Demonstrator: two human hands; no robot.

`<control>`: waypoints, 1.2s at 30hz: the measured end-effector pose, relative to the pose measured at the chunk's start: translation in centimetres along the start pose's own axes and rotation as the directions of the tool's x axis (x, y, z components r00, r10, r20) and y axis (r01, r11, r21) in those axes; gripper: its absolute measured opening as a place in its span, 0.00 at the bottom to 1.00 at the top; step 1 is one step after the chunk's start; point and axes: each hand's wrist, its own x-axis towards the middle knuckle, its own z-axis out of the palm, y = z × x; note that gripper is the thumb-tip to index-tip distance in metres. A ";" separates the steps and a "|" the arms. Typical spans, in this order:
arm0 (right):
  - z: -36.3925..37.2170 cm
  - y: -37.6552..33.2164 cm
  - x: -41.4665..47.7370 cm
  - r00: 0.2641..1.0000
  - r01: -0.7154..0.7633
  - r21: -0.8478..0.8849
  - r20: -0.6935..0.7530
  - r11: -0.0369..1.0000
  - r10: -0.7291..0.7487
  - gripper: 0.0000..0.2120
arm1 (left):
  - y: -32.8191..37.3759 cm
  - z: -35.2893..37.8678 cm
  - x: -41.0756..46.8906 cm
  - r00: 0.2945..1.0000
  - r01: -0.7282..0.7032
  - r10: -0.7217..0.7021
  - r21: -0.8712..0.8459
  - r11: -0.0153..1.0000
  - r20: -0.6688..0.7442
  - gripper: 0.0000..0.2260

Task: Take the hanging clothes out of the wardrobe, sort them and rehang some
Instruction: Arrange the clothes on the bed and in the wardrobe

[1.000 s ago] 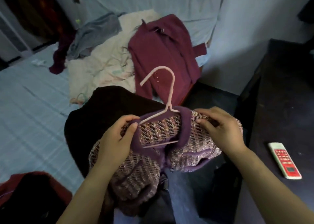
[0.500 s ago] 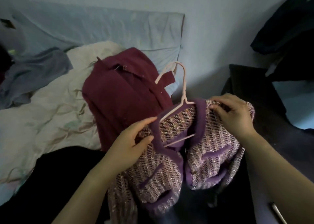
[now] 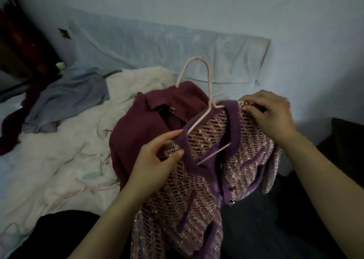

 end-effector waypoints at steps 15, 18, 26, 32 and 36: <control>29.2 10.7 21.8 0.707 0.214 -0.056 0.698 0.975 -0.115 0.13 | -14.6 -5.5 19.8 0.885 0.466 -0.246 0.745 0.477 -0.396 0.23; 31.1 8.6 20.7 0.677 0.250 -0.014 0.717 0.968 -0.165 0.17 | -15.8 -4.6 16.9 0.863 0.503 -0.290 0.752 0.425 -0.414 0.23; 28.1 0.2 5.7 0.463 0.153 0.369 0.793 0.917 -0.396 0.29 | -14.3 -1.1 3.3 0.679 0.734 -0.436 0.539 0.413 -0.591 0.25; 26.0 -8.6 -3.5 0.244 0.260 0.460 0.819 0.849 -0.519 0.24 | -10.3 1.7 -10.6 0.456 0.887 -0.501 0.331 0.322 -0.735 0.25; 23.3 -15.9 -10.1 0.113 0.297 0.554 0.788 0.778 -0.605 0.27 | -7.6 3.6 -20.5 0.307 0.949 -0.528 0.210 0.236 -0.791 0.28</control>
